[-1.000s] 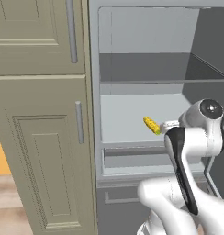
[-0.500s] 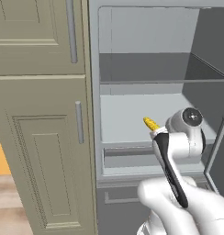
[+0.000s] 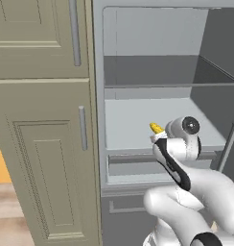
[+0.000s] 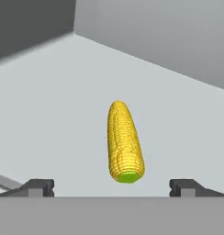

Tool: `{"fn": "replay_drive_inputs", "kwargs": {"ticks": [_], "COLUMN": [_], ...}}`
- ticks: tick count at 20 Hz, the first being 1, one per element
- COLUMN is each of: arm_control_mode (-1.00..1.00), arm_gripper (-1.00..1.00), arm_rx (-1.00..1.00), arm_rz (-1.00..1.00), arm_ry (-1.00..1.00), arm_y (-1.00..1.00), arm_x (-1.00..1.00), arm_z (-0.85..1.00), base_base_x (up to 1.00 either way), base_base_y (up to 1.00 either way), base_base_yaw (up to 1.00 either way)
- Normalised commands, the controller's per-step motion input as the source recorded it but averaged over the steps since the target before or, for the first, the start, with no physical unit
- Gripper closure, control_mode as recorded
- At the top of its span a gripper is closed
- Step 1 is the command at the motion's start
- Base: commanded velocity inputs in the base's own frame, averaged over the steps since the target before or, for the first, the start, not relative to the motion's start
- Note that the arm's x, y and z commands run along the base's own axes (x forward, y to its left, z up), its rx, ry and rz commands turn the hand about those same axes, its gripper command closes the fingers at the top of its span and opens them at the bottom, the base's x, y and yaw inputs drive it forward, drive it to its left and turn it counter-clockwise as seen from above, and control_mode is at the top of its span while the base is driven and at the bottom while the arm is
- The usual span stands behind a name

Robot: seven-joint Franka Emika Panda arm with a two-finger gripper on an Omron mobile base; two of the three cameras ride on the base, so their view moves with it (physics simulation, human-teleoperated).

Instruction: Place the cold items (eggplant and corn) from the fridge in one tupperware on the dining counter. Place the warm items (kebab skewer and hot dog) in the stove area in another tupperware.

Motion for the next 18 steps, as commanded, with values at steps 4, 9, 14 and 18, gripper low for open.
{"fn": "replay_drive_inputs", "kwargs": {"ticks": [4,9,14,18], "arm_control_mode": [-1.00,-1.00,-1.00,-1.00], "arm_gripper": [-1.00,-1.00,-1.00,-1.00], "arm_rx": [0.01,0.00,0.00,0.00], "arm_rz": [0.00,0.03,0.03,0.02], "arm_ry": [0.00,0.10,0.19,0.24], "arm_y": [-0.27,-0.02,0.00,0.00], "arm_x": [0.62,0.63,0.59,0.44], "arm_z": [-0.02,-0.36,-0.42,-0.40], "base_base_x": [0.00,0.00,0.00,0.00], "base_base_y": [0.00,0.00,0.00,0.00], "base_base_yaw": [0.00,0.00,0.00,0.00]}}
